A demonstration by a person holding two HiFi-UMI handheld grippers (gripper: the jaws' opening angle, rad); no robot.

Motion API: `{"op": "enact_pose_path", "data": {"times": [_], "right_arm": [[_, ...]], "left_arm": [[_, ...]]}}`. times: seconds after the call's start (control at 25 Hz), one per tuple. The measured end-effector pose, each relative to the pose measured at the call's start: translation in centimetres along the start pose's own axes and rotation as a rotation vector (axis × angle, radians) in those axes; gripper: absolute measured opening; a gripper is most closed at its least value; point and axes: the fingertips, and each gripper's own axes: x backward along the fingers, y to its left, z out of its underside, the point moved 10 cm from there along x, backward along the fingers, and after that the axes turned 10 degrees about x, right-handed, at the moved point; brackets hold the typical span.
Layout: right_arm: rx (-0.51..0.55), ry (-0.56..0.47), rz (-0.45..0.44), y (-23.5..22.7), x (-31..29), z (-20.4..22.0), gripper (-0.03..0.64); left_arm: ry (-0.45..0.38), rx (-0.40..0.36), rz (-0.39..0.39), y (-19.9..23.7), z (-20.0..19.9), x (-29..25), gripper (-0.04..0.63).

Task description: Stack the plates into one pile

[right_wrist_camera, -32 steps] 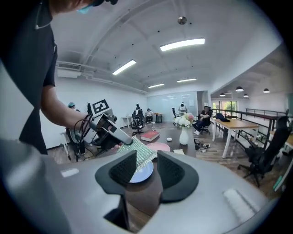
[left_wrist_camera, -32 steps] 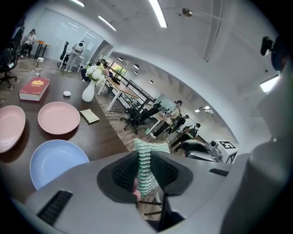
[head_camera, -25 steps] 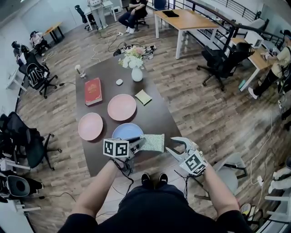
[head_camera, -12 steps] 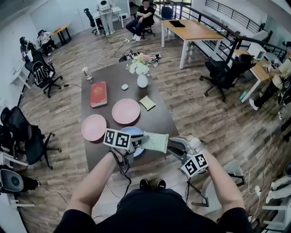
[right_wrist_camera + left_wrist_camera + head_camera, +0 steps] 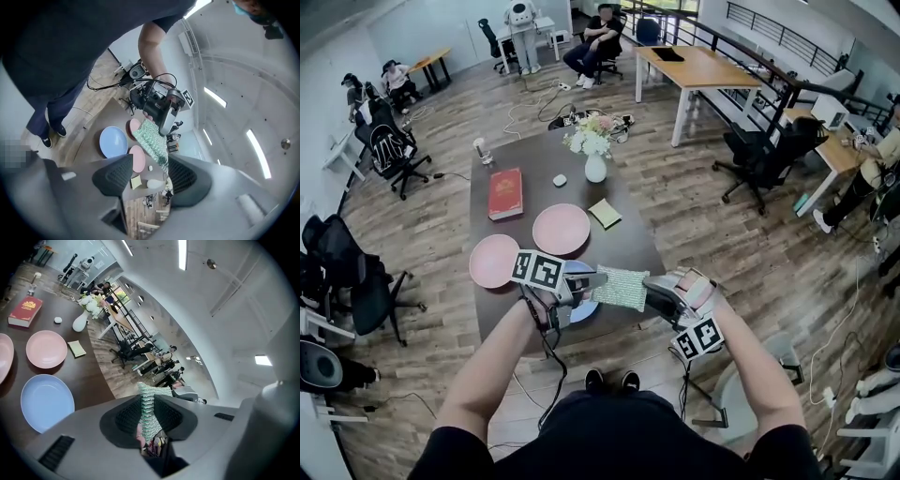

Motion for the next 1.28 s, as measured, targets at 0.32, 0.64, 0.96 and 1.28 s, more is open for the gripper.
{"op": "enact_pose_path", "data": {"times": [0.32, 0.64, 0.96, 1.28], "right_arm": [[0.107, -0.059, -0.013, -0.3, -1.4, -1.7, 0.241], [0.136, -0.075, -0.028, 0.2, -2.0, -2.1, 0.175], [0.125, -0.068, -0.060, 0.4, -2.4, -2.0, 0.089], [0.028, -0.048, -0.061, -0.1, -2.5, -1.4, 0.083]], "left_arm": [[0.049, 0.029, 0.016, -0.4, 0.7, -2.2, 0.080], [0.052, 0.043, 0.020, -0.1, 0.4, -2.5, 0.080], [0.029, 0.017, -0.018, 0.3, 0.2, -2.6, 0.091], [-0.010, -0.124, -0.078, 0.0, -0.6, -2.8, 0.138]]}}
